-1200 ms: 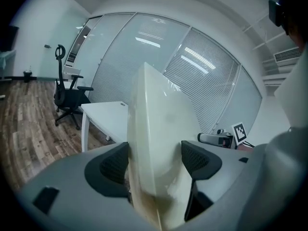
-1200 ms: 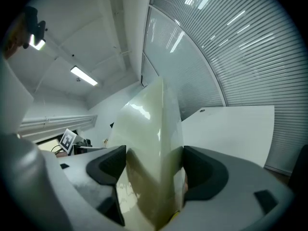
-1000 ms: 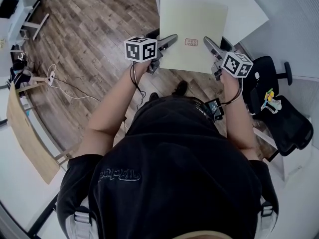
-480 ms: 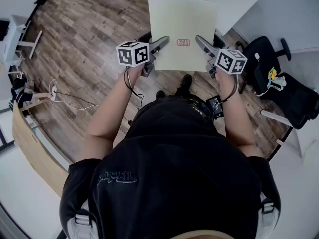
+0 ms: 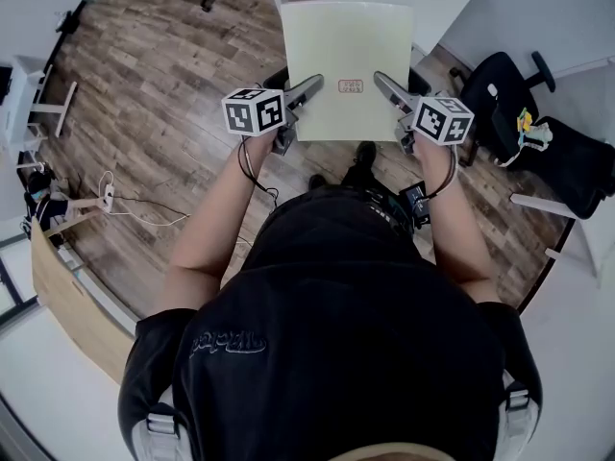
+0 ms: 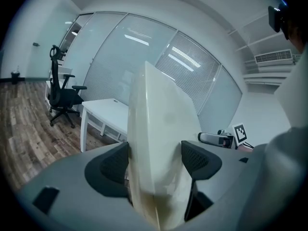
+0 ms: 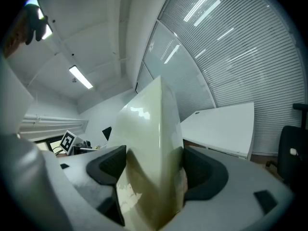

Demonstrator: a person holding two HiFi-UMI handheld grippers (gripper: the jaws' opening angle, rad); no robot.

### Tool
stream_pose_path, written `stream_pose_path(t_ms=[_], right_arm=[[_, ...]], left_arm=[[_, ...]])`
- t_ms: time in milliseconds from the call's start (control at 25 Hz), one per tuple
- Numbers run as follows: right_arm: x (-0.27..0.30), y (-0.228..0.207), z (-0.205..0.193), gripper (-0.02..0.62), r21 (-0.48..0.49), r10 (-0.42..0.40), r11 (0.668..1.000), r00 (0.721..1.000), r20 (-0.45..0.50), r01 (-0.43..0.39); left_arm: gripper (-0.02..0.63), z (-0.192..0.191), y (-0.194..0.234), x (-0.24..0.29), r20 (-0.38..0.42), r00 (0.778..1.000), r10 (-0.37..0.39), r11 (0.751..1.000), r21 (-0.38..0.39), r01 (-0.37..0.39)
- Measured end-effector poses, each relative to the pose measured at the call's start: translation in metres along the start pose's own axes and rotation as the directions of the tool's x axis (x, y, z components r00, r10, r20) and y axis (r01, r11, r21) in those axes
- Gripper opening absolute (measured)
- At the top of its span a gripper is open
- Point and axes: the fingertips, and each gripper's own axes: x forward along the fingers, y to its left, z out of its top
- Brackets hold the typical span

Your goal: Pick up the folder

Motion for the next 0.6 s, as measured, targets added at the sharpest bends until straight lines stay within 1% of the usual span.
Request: stream_pose_path(t_ms=[200, 360, 520, 600], right_arm=[[0.004, -0.011, 0.007, 0.354, 0.010, -0.004, 1.000, 1.000, -0.004, 0.004], [-0.002, 0.006, -0.009, 0.354, 0.011, -0.016, 1.000, 1.000, -0.002, 0.016], [-0.001, 0.005, -0.008, 0.354, 0.011, -0.012, 1.000, 1.000, -0.003, 0.012], [-0.002, 0.019, -0.019, 0.354, 0.008, -0.014, 1.000, 1.000, -0.001, 0.014]], left_arm=[[0.350, 0.010, 0.001, 0.012, -0.003, 1.000, 0.000, 1.000, 0.015, 0.000], [0.350, -0.003, 0.002, -0.006, -0.004, 1.000, -0.014, 1.000, 0.021, 0.014], [0.350, 0.000, 0.003, -0.004, 0.002, 1.000, -0.016, 0.999, 0.030, 0.016], [0.350, -0.008, 0.006, -0.019, 0.001, 1.000, -0.017, 0.999, 0.036, 0.017]])
